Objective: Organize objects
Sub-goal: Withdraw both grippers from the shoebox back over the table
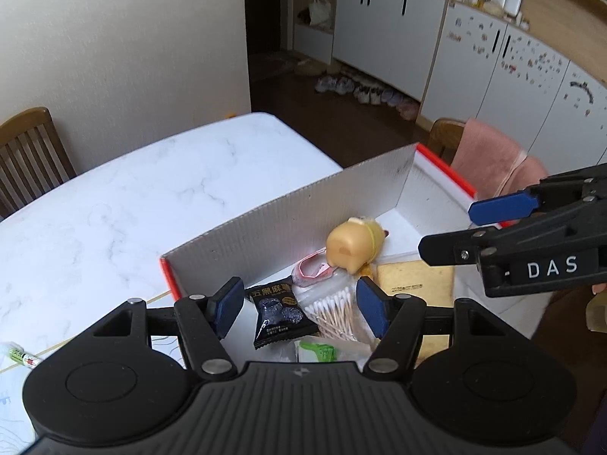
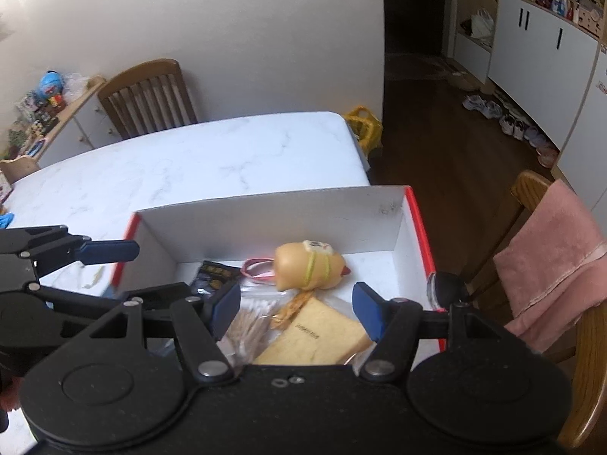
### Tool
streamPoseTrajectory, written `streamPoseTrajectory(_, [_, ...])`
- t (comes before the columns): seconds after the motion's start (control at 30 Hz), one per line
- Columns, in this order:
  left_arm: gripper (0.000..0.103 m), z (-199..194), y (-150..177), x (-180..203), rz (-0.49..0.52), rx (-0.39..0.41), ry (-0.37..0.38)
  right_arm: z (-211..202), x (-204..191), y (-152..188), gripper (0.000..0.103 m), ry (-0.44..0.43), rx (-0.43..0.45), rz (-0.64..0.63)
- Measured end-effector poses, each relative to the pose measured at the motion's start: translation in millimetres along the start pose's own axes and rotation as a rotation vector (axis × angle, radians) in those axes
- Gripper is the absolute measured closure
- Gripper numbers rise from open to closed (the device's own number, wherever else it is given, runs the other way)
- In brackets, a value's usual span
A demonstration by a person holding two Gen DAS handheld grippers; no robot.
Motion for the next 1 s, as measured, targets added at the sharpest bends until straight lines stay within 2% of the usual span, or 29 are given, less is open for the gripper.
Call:
streamPoseTrajectory(0.37, [0.038, -65, 12, -15, -0.023, 0.084, 0.073, -46, -42, -1, 0.038, -0.037, 0.090, -0.062])
streamPoseTrajectory(0.53, [0.038, -89, 26, -28, -0.026, 0.104, 0.085, -58, -63, 3, 0.034, -0.065, 0.125, -0.078])
streamPoseTrajectory(0.63, [0.038, -100, 34, -39, -0.037, 0.111, 0.092, -65, -75, 5, 0.027, -0.075, 0.154, -0.086])
streamPoseTrajectory(0.73, [0.030, -111, 44, -52, -0.047, 0.123, 0.089, -67, -89, 8, 0.022, -0.084, 0.159, -0.095])
streamPoseTrajectory(0.83, [0.029, -120, 55, -66, -0.048, 0.132, 0.083, -67, -108, 11, 0.017, -0.103, 0.162, -0.107])
streamPoseTrajectory(1.0, [0.025, -134, 75, -94, -0.065, 0.144, 0.062, -66, -143, 15, 0.002, -0.157, 0.167, -0.142])
Point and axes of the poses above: each gripper's, at about its wrist camera, not at the fingertips, and z roughly the way its jaws point, x to its right, y to its underside, the point moved 7 cm from there along z, roughly the way its jaws point, and after that the axes turned 11 degrees about -z, right-handed, at the moved point
